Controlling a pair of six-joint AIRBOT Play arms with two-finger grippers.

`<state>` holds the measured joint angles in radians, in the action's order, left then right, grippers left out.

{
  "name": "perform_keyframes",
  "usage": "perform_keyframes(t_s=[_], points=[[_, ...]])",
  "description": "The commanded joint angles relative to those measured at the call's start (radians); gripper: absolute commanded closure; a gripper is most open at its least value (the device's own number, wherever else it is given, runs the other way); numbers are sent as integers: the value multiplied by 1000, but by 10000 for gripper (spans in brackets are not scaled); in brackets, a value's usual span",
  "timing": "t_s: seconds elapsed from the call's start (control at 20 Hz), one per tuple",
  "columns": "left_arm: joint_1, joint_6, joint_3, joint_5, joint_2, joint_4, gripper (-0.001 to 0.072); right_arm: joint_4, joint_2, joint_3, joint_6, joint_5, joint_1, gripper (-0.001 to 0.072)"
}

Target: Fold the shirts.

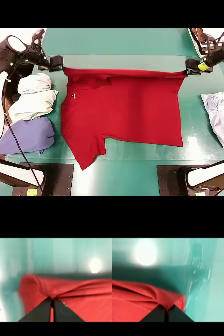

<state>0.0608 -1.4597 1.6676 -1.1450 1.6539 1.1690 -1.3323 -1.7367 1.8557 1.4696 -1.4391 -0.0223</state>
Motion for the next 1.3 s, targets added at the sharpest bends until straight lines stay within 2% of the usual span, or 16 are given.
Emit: perform_keyframes(t_s=[0.0, 0.15, 0.2, 0.25, 0.3, 0.35, 0.45, 0.55, 0.6, 0.7, 0.8, 0.95, 1.1, 1.25], points=[[-23, 22, -98, -100, -20, 82, 680, -3, 108, -233, -8, 76, 7, 696], [-47, 16, -257, -43, -42, 82, 677, 16, 170, -422, -6, 166, 17, 695], [-46, -10, -287, -44, -42, 84, 675, 53, 179, -457, -5, 172, 17, 693], [-42, -29, -301, -44, -42, 85, 470, 102, 185, -479, -5, 173, 10, 634], [-36, -34, -300, -52, -47, 80, 235, 161, 188, -488, -5, 169, -4, 410], [-29, -36, -301, -63, -68, 80, 209, 216, 192, -488, -6, 153, -18, 355], [-24, -25, -304, -118, -142, 104, 209, 285, 237, -500, -49, 105, -51, 355], [-24, -26, -379, -177, -258, 167, 208, 291, 321, -547, -73, 50, -84, 356], [-24, -26, -448, -189, -324, 167, 208, 292, 372, -586, -77, 24, -102, 355], [-24, -45, -631, -191, -470, 158, 208, 294, 473, -673, -87, 10, -131, 297], [-24, -110, -826, -190, -607, 151, 208, 294, 559, -749, -101, 23, -148, 297], [-24, -142, -1050, -159, -741, 100, 208, 294, 644, -830, -102, 78, -150, 297], [-24, -141, -1167, -90, -765, -24, 208, 294, 677, -855, -102, 79, -150, 298], [-63, -145, -1229, 8, -764, -68, 208, 294, 695, -856, -102, 78, -150, 299]])
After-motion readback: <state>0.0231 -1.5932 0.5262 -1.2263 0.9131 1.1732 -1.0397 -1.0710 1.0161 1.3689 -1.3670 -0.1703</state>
